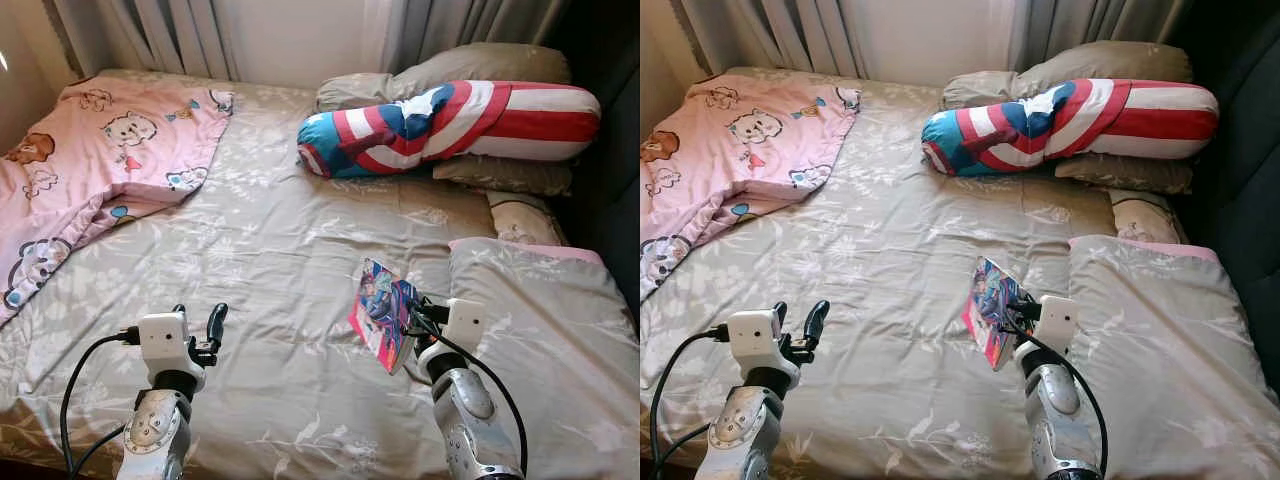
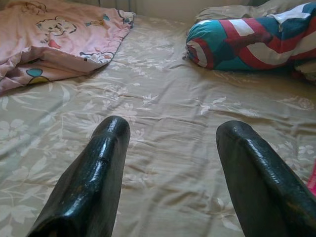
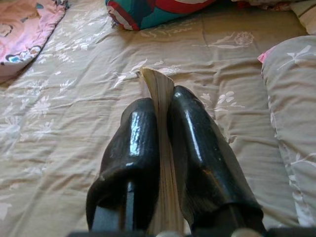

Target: Clean up the room

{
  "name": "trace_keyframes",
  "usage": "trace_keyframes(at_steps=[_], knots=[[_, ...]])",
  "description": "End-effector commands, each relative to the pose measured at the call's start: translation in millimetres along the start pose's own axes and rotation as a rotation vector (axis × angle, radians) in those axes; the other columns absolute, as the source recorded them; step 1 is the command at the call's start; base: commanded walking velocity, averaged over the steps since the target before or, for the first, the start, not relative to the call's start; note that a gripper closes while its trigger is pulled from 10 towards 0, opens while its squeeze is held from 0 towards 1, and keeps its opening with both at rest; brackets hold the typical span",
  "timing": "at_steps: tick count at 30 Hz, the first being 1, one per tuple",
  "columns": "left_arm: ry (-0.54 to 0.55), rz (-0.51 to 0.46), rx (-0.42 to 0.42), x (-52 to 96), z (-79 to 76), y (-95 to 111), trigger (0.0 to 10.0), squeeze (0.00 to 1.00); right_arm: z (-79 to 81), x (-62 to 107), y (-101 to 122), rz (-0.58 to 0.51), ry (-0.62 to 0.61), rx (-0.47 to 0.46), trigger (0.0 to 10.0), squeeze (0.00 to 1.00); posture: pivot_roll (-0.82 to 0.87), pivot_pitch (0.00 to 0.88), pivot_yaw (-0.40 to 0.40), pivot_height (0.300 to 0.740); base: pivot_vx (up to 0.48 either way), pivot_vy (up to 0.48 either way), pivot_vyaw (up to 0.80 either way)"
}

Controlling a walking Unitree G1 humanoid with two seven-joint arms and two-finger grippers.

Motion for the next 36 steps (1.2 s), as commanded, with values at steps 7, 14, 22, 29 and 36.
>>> trace_keyframes(at_steps=[7, 14, 22, 29, 36], knots=[[-0.007, 0.002, -0.006, 1.7, -1.6, 1, 10.0, 0.0, 6.5, -0.7, 11, -0.065, 0.034, 0.024, 10.0, 0.0, 0.14, 0.146, -0.058, 0.685, 0.0, 0.0, 0.0], [-0.007, 0.001, -0.007, 1.1, -1.2, 1, 10.0, 0.0, 6.7, -2.1, 8, -0.039, 0.026, 0.025, 10.0, 0.0, 0.14, 0.141, -0.057, 0.685, 0.0, 0.0, 0.0], [-0.007, 0.001, -0.01, 1.2, -1.4, 1, 10.0, 0.0, 8.7, -1.7, 10, -0.068, 0.038, 0.01, 10.0, 0.0, 0.14, 0.13, -0.056, 0.652, 0.0, 0.0, 0.0], [-0.01, -0.001, -0.012, 0.8, -2.0, 2, 10.0, 0.0, 10.0, -3.2, 11, -0.062, 0.037, -0.005, 10.0, 0.0, 0.14, 0.129, -0.054, 0.652, 0.0, 0.0, 0.0], [-0.006, -0.001, -0.015, 1.5, -1.2, 2, 10.0, 0.0, -2.9, -10.6, 5, -0.025, -0.048, -0.192, 10.0, 0.0, 0.14, 0.143, -0.052, 0.652, 0.0, 0.0, 0.0]])
Point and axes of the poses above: a point about 5 cm out from each wrist's last joint towards the gripper, its own x axis pointing back from the gripper into the wrist, its own y axis along the axis of the wrist's last joint, z = x × y, the point moved 3 cm from there along -x, pointing out of the wrist towards the gripper, and after that the axes turned 14 degrees about x, right-handed, at the moved point
